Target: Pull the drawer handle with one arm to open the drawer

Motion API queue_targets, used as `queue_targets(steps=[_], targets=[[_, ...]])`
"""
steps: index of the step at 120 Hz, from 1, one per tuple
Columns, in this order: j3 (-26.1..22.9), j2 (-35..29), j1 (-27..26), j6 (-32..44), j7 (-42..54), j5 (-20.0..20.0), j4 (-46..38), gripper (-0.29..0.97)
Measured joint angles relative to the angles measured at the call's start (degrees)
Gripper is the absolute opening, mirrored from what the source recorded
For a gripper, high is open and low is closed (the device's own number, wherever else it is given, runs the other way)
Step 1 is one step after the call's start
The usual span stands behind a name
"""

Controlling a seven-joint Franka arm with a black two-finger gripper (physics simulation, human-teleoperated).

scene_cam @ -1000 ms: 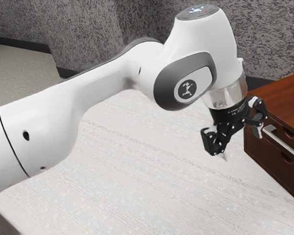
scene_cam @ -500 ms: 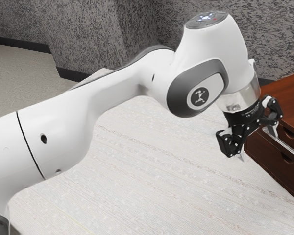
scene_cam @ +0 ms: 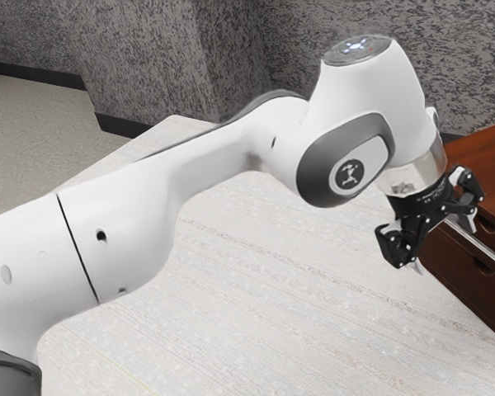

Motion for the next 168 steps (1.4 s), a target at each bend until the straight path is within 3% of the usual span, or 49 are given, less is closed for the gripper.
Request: queue_targets(steps=[26, 51, 75, 168], targets=[[0.0, 0.3, 0.0, 0.9, 0.3, 0.0, 0.0, 0.67], [0.0, 0.4, 0.0, 1.9, 0.6, 0.0, -0.1, 0.49], [0.1, 0.3, 0.0, 2.6, 0.8, 0.0, -1.2, 0.41], [1.3, -7.6, 0.6, 3.0, 0.7, -1.1, -12.3, 0.36]])
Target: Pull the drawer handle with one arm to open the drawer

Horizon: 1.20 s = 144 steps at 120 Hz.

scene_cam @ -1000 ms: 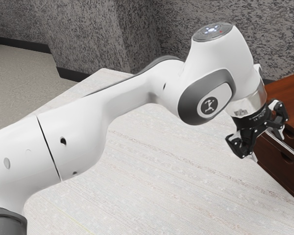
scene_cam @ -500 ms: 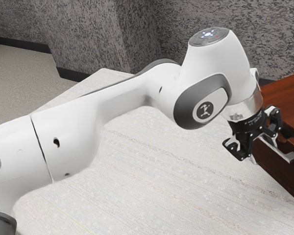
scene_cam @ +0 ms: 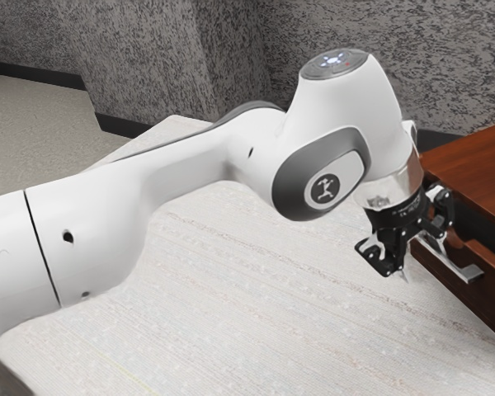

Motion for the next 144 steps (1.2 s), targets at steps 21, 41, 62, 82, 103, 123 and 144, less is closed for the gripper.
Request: queue_targets(steps=[21, 41, 62, 82, 103, 123, 144], targets=[[0.5, -2.1, 0.0, -0.2, -0.3, -0.8, -3.2, 0.36], [0.8, -4.3, 0.0, -0.2, -0.6, -1.0, -5.5, 0.36], [1.3, -6.4, -0.3, -0.2, -0.8, -1.0, -7.7, 0.36], [1.6, -7.8, -0.3, -0.3, -1.0, -1.0, -9.7, 0.36], [2.1, -9.1, -0.7, -0.3, -1.2, -1.0, -11.3, 0.36], [2.2, -10.8, -0.6, -0.3, -1.4, -1.0, -13.3, 0.36], [2.4, -12.2, -0.7, -0.3, -1.7, -0.9, -15.1, 0.36]])
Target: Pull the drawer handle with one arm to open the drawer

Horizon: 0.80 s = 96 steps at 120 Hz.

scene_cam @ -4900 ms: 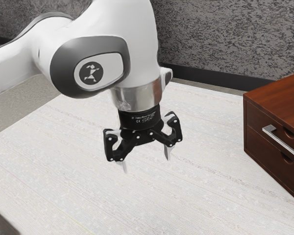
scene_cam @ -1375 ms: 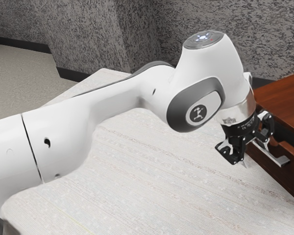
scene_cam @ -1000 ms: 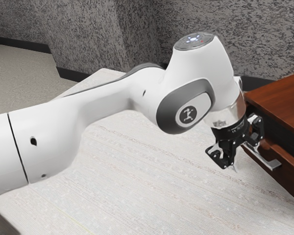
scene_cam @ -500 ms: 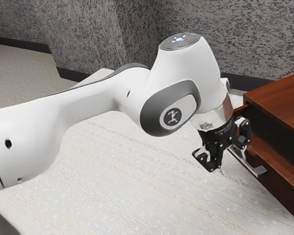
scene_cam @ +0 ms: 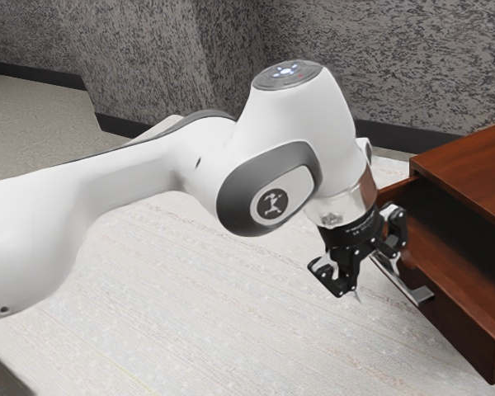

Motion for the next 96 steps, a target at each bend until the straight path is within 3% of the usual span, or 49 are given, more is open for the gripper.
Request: queue_targets(steps=[96], targets=[[0.6, -6.4, -0.2, 0.1, -1.1, 0.2, -7.8, 0.36]])
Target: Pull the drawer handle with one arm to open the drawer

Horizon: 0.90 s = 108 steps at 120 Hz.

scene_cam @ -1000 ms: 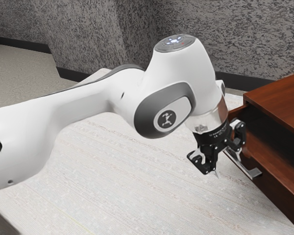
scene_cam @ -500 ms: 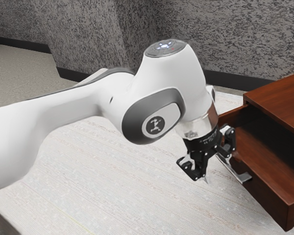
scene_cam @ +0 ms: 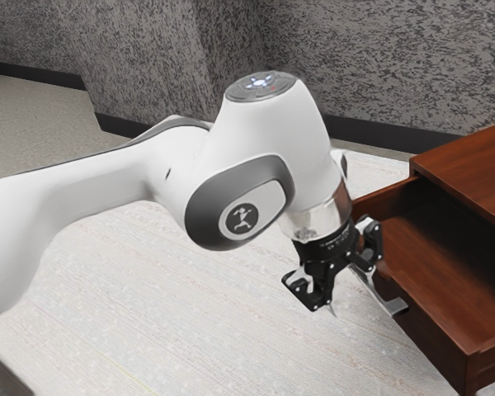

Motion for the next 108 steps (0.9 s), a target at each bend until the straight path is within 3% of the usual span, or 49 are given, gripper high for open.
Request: queue_targets(steps=[23, 46, 63, 108], targets=[[2.8, -1.7, -2.7, 0.0, -0.1, -0.1, -2.1, 0.36], [-2.2, -2.5, 2.3, 0.0, -0.2, -0.1, -3.1, 0.36], [0.5, -2.8, -0.3, 0.0, -0.2, 0.0, -3.3, 0.36], [0.8, -2.5, -0.8, 0.4, 0.0, 0.4, -2.6, 0.36]])
